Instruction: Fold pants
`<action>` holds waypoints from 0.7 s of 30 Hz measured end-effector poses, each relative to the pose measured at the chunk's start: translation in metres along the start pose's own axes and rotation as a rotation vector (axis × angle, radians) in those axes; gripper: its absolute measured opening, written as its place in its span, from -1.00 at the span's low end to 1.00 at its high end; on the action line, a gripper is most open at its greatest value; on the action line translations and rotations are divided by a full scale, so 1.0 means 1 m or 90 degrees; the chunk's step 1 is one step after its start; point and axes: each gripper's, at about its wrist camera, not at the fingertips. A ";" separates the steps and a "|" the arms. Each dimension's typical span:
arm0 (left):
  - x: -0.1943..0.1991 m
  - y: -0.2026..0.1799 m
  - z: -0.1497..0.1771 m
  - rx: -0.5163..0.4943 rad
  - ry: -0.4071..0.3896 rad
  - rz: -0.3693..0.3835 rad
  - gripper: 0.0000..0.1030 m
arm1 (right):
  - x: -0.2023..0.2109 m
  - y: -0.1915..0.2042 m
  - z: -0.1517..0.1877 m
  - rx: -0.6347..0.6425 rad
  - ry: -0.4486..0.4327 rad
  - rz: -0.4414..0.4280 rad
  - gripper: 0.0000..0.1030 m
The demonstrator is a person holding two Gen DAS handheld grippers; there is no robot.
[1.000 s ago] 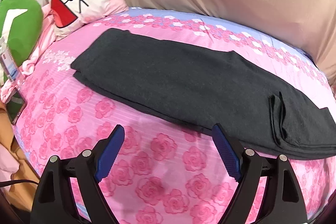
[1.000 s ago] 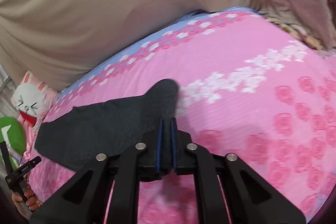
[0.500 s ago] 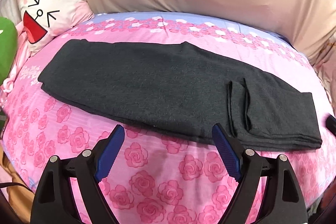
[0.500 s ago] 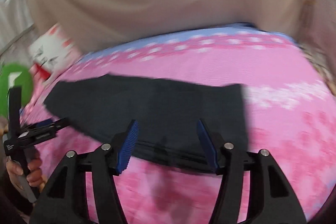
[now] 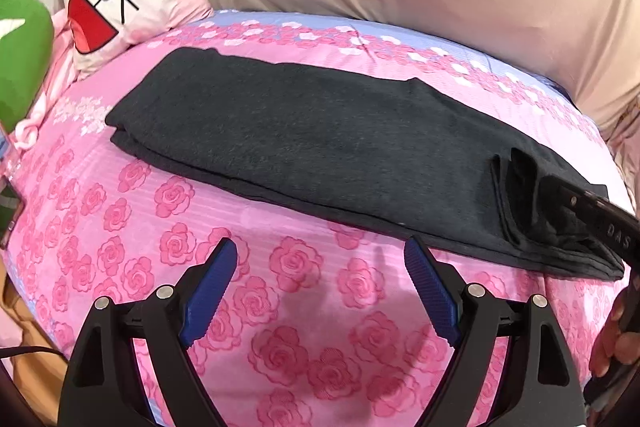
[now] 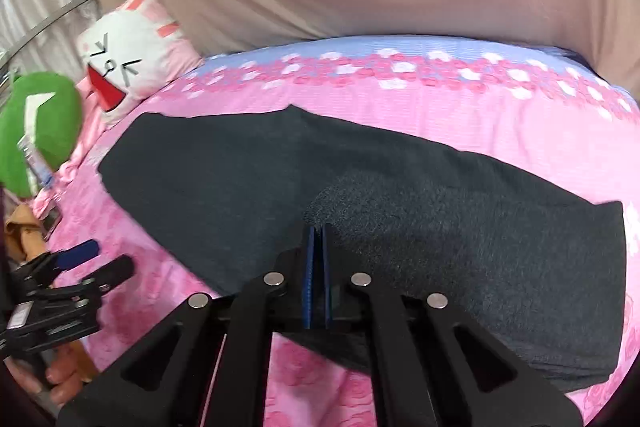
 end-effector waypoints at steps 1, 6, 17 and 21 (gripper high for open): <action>-0.003 0.002 0.000 0.003 0.003 0.003 0.61 | -0.014 -0.003 0.005 0.003 0.032 0.008 -0.85; -0.005 0.015 0.001 0.020 0.002 0.006 0.61 | -0.008 0.008 0.022 -0.006 0.016 0.000 0.33; -0.010 0.033 0.000 0.046 0.002 0.011 0.61 | -0.008 -0.007 0.021 -0.049 0.023 -0.029 -0.44; -0.008 0.036 -0.001 0.052 -0.003 0.018 0.61 | -0.007 -0.016 0.021 -0.082 0.019 -0.056 -0.36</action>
Point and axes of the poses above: each gripper's, at about its wrist camera, not at the fingertips, and x roughly against the way its jaws point, y to its left, z to its underside, and after that the axes turned 8 degrees about -z, right-handed
